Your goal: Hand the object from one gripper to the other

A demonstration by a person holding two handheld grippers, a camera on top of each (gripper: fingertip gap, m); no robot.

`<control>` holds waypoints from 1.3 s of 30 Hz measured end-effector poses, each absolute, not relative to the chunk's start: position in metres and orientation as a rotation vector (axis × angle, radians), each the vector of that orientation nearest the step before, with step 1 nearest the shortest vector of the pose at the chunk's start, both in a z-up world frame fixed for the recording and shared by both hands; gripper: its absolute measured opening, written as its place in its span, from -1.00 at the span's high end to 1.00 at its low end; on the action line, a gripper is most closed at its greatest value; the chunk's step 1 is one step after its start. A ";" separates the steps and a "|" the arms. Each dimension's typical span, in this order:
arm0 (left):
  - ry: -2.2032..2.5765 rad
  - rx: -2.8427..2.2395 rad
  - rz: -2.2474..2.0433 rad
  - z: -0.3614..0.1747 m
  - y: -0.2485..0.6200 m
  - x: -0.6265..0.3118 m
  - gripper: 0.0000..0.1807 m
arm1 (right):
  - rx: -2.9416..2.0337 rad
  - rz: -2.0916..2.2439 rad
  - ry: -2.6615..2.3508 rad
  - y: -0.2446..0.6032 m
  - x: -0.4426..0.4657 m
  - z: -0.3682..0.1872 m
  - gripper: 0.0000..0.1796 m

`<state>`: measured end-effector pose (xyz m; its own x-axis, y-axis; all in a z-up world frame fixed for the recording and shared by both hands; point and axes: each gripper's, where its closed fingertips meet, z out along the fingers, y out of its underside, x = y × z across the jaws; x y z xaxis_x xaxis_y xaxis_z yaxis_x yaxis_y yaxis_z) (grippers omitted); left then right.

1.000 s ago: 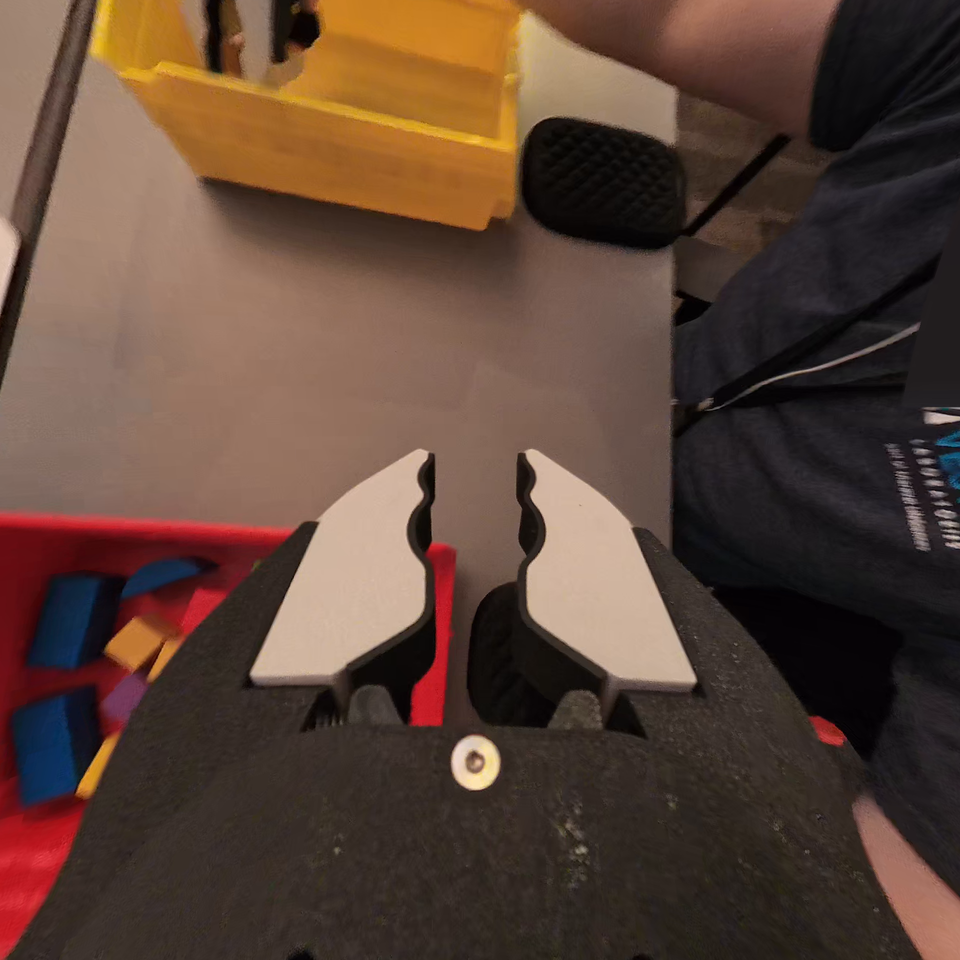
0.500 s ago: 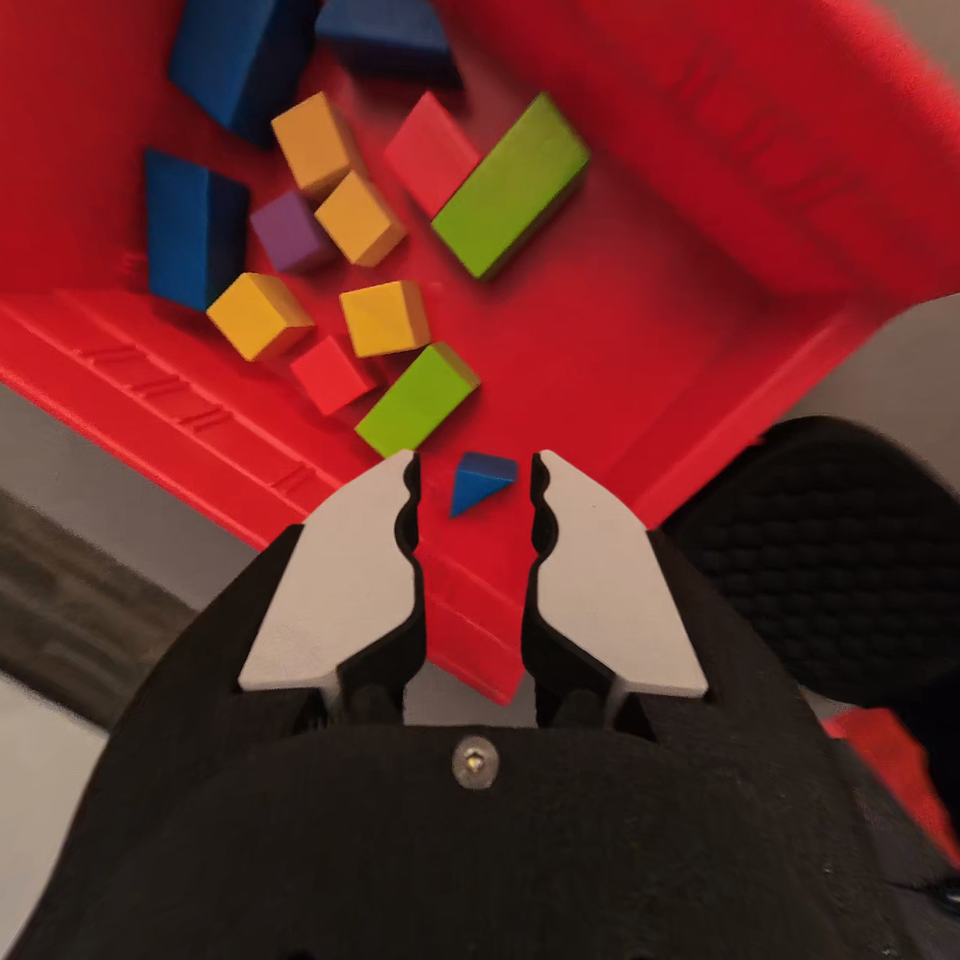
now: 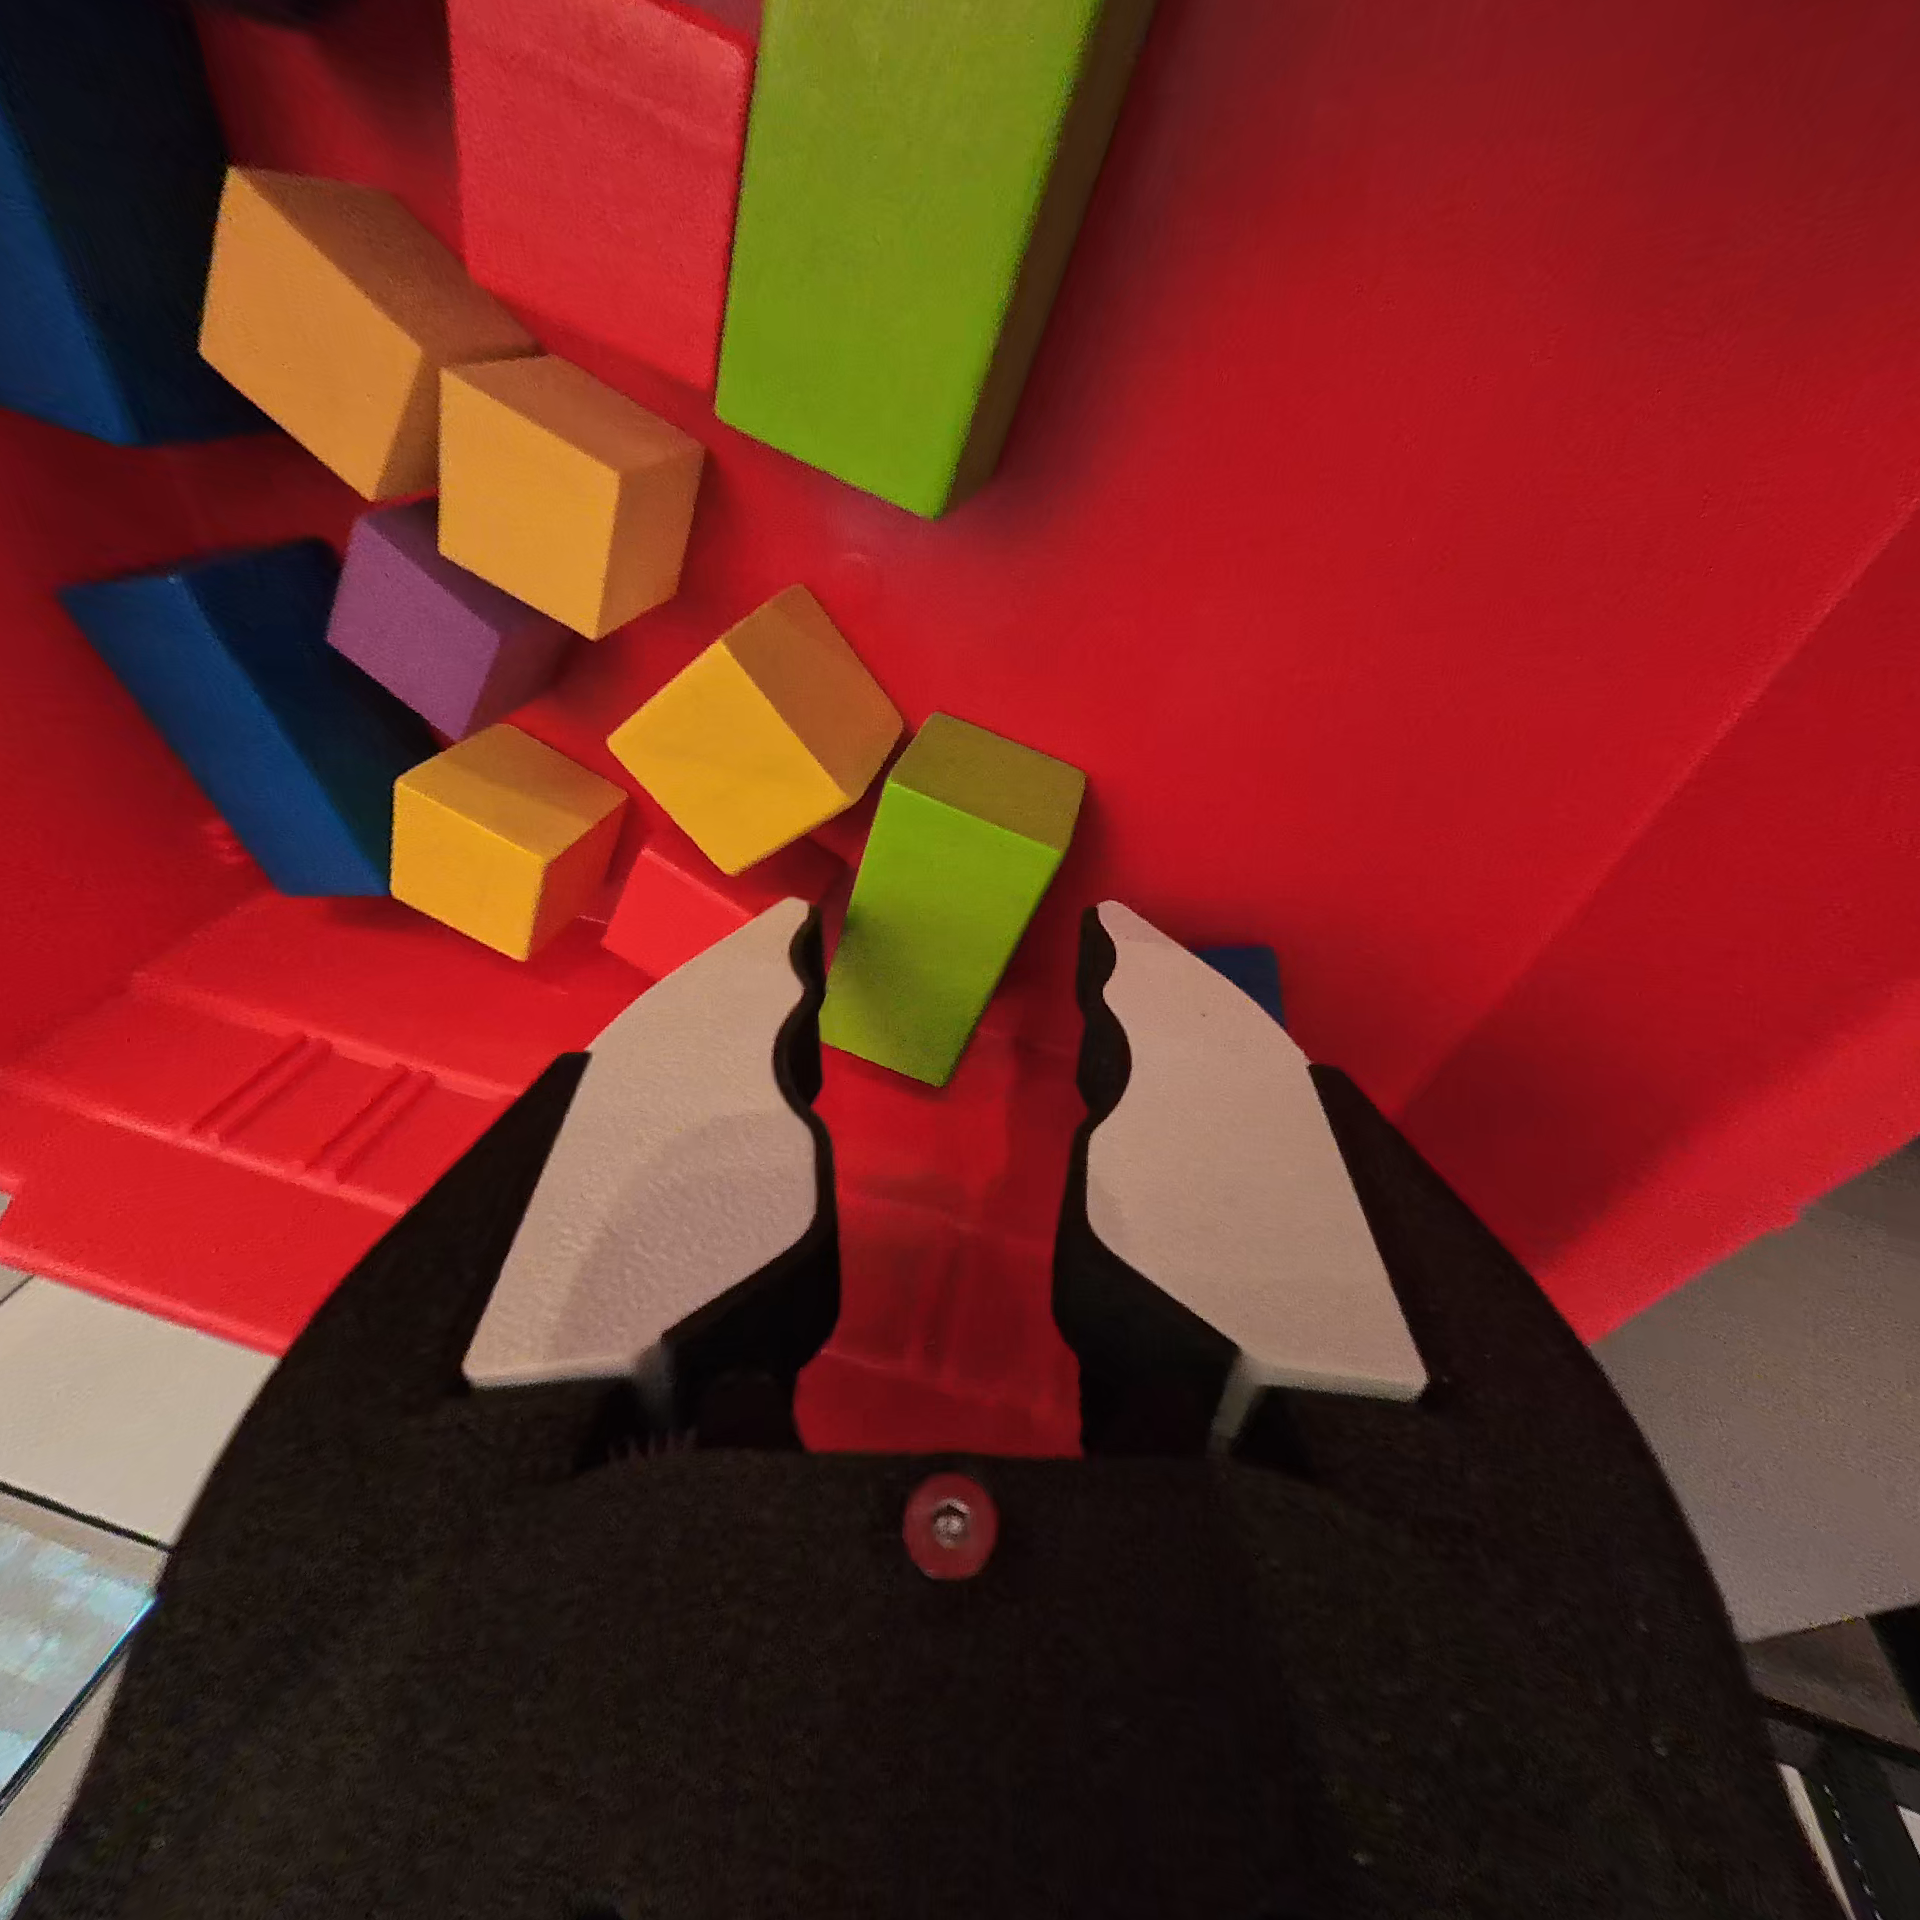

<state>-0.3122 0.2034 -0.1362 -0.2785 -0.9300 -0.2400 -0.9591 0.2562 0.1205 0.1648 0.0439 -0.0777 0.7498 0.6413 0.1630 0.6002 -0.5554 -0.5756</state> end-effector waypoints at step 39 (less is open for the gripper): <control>1.800 -1.608 -1.689 0.094 0.020 -0.104 0.61 | -1.099 -0.343 -1.262 0.036 -0.110 0.094 0.22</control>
